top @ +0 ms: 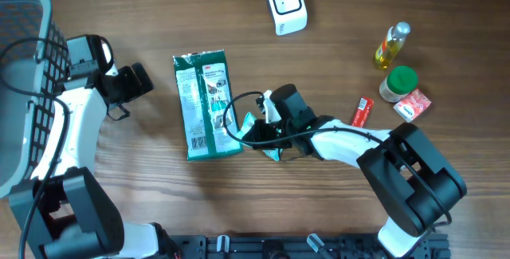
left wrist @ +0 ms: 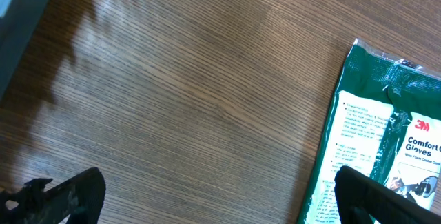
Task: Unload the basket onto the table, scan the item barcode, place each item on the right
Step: 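Pull the mint-green packet off the glove pack to the right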
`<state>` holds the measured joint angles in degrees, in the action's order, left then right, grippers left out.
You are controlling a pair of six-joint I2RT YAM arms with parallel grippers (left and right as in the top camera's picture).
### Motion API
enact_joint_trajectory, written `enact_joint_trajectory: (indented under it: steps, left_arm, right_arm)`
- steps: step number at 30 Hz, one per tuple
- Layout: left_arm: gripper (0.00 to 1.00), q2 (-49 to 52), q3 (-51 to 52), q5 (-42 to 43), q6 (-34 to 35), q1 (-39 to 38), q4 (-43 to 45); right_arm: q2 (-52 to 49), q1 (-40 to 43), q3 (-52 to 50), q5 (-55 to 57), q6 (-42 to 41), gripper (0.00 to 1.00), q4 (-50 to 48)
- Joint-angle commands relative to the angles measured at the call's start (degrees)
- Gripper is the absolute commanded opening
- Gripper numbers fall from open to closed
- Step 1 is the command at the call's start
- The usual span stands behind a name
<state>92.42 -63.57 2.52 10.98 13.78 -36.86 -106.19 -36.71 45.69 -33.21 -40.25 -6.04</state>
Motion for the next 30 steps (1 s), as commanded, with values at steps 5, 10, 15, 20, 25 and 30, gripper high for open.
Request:
enact_joint_trajectory:
  steps: [5,10,15,20,25,30]
  left_arm:
    - [1.0,0.2,0.1,0.5,-0.7,0.2,0.0]
    - [1.0,0.2,0.1,0.5,-0.7,0.2,0.0]
    - [1.0,0.2,0.1,0.5,-0.7,0.2,0.0]
    - [1.0,0.2,0.1,0.5,-0.7,0.2,0.0]
    - [1.0,0.2,0.1,0.5,-0.7,0.2,0.0]
    - [1.0,0.2,0.1,0.5,-0.7,0.2,0.0]
  right_arm:
    - [6.7,3.0,5.5,-14.5,7.1,0.04,-0.3]
    - [9.1,4.2,5.2,1.7,5.3,0.04,9.9]
    - [7.0,4.2,2.2,9.9,-0.6,0.04,10.6]
    - [0.9,3.3,-1.9,11.0,-4.9,0.04,6.0]
    - [5.2,3.8,2.8,13.0,4.0,0.04,4.9]
    - [14.5,3.8,4.2,5.2,5.0,0.04,10.6]
